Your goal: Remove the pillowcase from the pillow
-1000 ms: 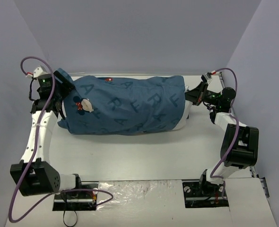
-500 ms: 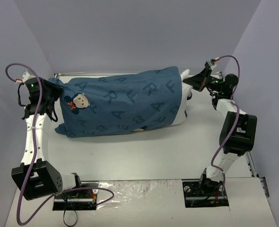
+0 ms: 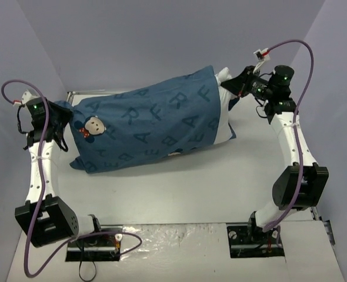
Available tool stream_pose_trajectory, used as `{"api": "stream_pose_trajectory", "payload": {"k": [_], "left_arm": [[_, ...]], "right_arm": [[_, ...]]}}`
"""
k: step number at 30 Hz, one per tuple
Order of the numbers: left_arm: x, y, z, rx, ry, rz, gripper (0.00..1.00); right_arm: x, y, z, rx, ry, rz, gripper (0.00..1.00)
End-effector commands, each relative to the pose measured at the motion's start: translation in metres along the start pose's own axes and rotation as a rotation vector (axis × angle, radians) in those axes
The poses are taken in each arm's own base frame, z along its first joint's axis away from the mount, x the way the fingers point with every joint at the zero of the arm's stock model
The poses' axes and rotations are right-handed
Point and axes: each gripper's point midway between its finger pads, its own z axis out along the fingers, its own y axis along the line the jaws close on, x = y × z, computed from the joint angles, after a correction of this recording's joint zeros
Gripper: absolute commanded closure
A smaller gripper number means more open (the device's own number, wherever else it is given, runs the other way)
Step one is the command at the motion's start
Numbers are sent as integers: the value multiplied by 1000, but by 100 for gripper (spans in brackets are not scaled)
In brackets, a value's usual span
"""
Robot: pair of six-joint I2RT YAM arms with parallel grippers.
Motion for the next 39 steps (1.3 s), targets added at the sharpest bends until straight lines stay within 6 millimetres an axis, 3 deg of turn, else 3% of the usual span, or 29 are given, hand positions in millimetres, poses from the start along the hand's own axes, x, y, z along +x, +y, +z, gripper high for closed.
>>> {"api": "stream_pose_trajectory", "payload": {"k": [1,3,4,7,8,11,16,23,28,31,32,35,36,37,38,39], "left_arm": [[-48,-6,-15,6,-140,26,98],[-54,2,-13,-15,-154,18,98],[-55,3,-12,-16,-160,19,98],[-65,10,-9,-42,-182,20,98],[-69,11,-8,-49,-190,21,98],[-75,12,-4,-53,-201,17,98],[-83,8,-2,-40,-225,3,98],[-101,11,-9,-67,-273,19,98],[-127,19,-23,-123,-358,14,98],[-133,17,-21,-131,-361,23,98],[-132,8,-19,-110,-356,24,98],[-103,-17,6,-69,-255,59,98],[-83,-14,27,-85,-184,87,98],[-69,-17,36,-85,-141,103,98],[-56,-33,42,-62,-107,128,98],[-37,-28,59,-81,-50,145,98]], "right_arm": [[22,-50,-52,263,52,-152,100],[34,-74,-77,346,60,-149,100],[30,-93,-100,409,43,-144,100],[25,-116,-137,501,26,-171,100],[19,-128,-159,554,7,-168,100],[12,-144,-190,626,-15,-175,100],[13,-153,-218,686,-20,-176,100],[-2,-164,-263,777,-58,-186,100],[-16,-163,-278,809,-80,-206,100],[-17,-165,-275,805,-81,-195,100],[-17,-164,-271,804,-78,-194,100],[0,-166,-236,791,-11,-189,100],[7,-167,-225,797,8,-185,100],[15,-161,-196,765,37,-196,100],[17,-168,-192,832,47,-196,100],[19,-170,-183,852,43,-173,100]]}}
